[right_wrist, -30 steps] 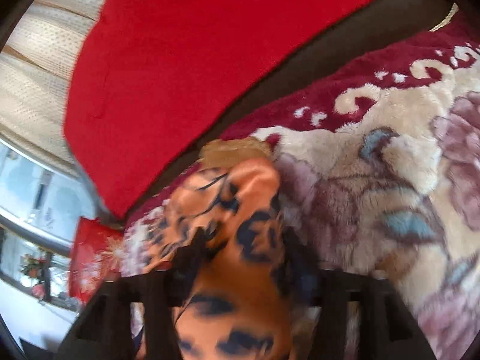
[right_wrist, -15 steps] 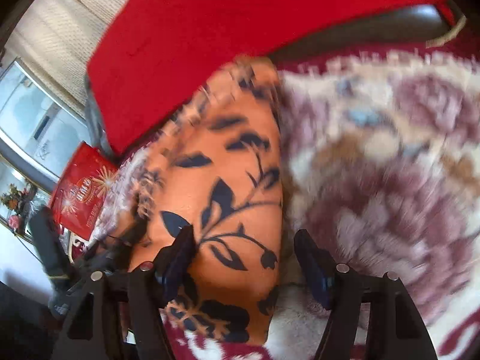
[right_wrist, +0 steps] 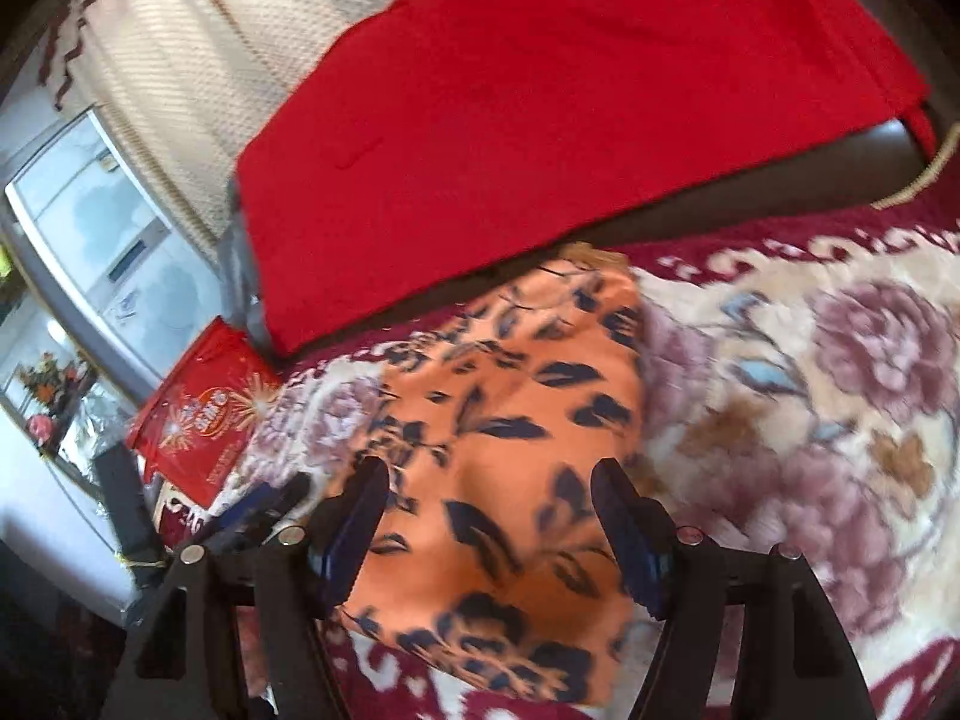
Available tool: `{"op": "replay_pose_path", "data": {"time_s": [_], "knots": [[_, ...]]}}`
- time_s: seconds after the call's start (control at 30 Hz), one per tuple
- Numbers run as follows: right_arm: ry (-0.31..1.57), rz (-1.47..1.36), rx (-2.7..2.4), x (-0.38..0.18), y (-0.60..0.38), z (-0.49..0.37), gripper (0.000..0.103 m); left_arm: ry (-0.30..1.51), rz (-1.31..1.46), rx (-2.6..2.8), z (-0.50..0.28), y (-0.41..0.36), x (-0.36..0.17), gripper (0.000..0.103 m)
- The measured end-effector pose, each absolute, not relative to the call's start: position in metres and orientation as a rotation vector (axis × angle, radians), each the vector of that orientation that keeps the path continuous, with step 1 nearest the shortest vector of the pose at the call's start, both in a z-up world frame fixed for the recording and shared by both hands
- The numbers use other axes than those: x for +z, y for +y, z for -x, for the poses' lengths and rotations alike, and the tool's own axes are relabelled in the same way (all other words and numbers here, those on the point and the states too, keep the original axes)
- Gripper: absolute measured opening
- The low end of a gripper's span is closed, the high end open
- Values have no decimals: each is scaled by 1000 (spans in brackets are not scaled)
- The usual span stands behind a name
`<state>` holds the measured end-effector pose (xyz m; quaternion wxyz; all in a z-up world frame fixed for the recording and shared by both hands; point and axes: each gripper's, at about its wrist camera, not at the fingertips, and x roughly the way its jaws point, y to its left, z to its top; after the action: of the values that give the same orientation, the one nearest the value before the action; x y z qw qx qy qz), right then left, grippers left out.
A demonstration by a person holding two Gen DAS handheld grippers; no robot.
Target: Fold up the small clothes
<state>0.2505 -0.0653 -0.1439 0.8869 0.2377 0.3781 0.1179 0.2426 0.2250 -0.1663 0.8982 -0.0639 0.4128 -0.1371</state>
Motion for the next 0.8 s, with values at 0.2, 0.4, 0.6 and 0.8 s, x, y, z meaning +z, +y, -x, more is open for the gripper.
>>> {"op": "replay_pose_path", "data": {"time_s": [0.2,0.4,0.6,0.8], "knots": [[900,-339,203,-183,-37,-276,73,1004,65,-211,-258,215,-203,95],[858,-369,229,-160,-48,-263,73,873,-23,-176,-242,208,-182,95],[802,-413,192,-148,-79,-238,73,828,65,-223,-235,214,-164,95],[867,-416,230,-177,-78,-237,72,825,19,-188,-236,205,-167,95]]}}
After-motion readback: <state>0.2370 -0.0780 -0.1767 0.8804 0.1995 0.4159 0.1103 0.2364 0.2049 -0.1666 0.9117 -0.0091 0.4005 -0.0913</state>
